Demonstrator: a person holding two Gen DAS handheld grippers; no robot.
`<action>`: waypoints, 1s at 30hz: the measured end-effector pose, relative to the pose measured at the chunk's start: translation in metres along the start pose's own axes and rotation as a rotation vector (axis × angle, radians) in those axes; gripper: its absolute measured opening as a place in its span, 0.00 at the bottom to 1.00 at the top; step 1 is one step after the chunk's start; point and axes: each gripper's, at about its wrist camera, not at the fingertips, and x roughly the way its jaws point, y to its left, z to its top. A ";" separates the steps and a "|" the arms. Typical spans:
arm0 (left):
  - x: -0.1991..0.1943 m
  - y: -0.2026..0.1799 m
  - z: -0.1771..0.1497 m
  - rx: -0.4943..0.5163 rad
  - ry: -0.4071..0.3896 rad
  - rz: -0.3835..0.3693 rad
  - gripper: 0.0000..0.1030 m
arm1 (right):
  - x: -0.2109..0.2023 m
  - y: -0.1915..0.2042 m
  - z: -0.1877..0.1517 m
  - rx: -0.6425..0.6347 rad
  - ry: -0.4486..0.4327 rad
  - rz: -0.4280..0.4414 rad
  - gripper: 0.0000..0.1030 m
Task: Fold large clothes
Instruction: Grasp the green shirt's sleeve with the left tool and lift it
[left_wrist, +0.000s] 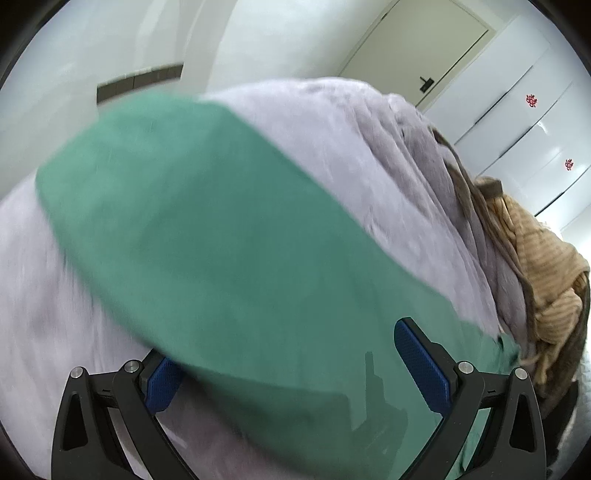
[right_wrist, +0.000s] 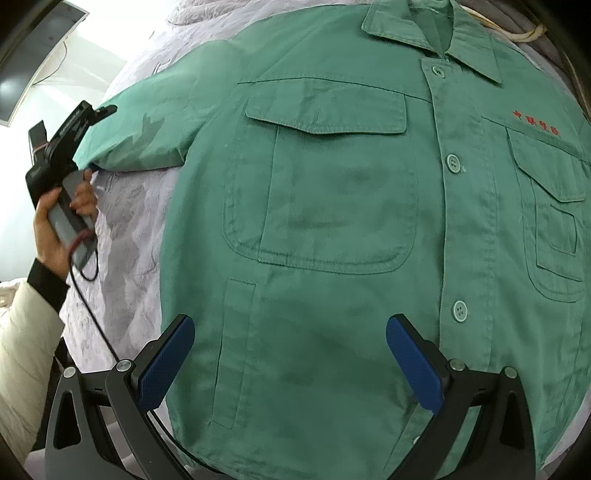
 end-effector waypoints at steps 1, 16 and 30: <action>0.001 0.000 0.005 0.002 -0.014 0.010 0.99 | 0.000 0.000 0.001 0.003 -0.002 -0.004 1.00; -0.048 -0.059 0.022 0.182 -0.064 -0.336 0.09 | -0.025 -0.036 -0.015 0.098 -0.064 -0.011 1.00; -0.029 -0.334 -0.166 0.728 0.160 -0.521 0.09 | -0.071 -0.161 -0.029 0.318 -0.202 -0.034 1.00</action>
